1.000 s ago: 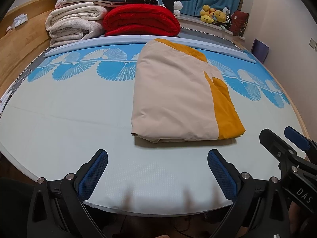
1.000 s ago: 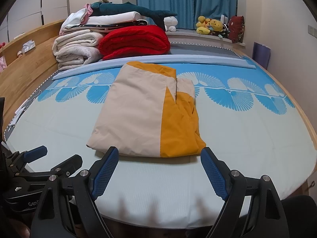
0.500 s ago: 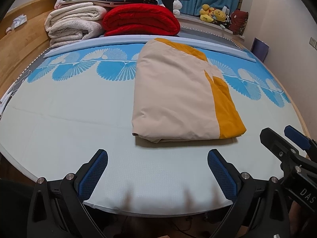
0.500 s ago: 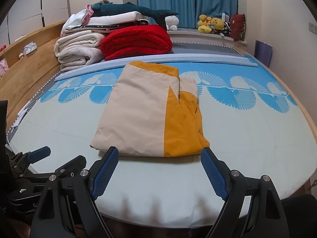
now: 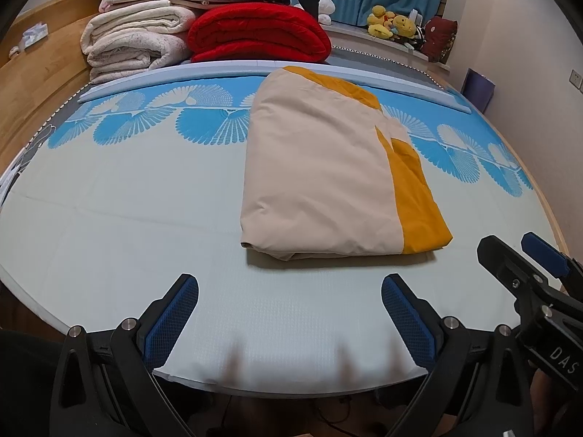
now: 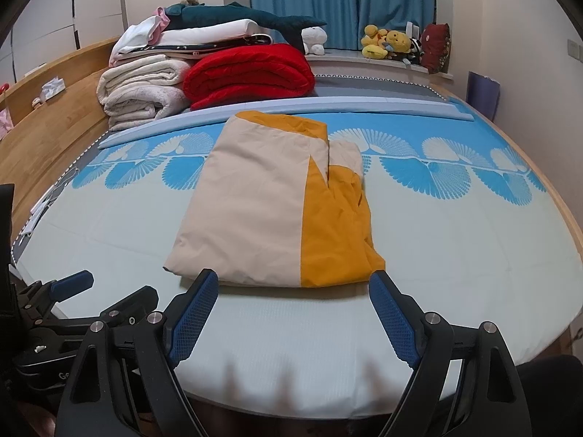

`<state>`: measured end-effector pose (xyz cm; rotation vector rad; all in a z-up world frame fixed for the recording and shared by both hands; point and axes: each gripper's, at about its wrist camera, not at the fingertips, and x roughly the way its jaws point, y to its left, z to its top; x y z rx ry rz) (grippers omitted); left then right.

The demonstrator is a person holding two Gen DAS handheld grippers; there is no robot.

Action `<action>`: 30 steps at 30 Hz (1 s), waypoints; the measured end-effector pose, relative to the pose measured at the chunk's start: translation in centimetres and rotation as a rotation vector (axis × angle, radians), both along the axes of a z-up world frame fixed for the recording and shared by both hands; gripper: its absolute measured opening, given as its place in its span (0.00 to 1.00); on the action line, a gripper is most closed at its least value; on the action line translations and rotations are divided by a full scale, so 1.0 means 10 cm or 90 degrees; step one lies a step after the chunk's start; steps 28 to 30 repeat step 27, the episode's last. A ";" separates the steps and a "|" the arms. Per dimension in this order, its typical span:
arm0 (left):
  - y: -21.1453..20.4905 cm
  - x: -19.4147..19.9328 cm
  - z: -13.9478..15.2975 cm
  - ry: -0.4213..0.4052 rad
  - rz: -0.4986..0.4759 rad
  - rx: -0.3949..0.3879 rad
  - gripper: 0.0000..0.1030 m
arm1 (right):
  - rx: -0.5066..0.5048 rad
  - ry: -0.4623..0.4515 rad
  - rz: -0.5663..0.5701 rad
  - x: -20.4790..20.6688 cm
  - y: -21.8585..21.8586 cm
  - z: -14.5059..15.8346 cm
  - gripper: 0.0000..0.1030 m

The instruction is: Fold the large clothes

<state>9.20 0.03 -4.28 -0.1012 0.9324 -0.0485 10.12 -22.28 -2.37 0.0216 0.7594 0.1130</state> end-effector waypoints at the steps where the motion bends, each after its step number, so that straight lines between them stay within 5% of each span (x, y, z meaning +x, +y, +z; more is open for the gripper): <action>1: 0.00 0.00 0.00 0.000 0.000 0.000 0.97 | 0.000 0.000 0.001 0.00 -0.01 0.00 0.82; 30: -0.01 0.00 -0.06 0.008 -0.002 -0.004 0.97 | 0.000 0.003 0.001 0.01 0.00 -0.01 0.82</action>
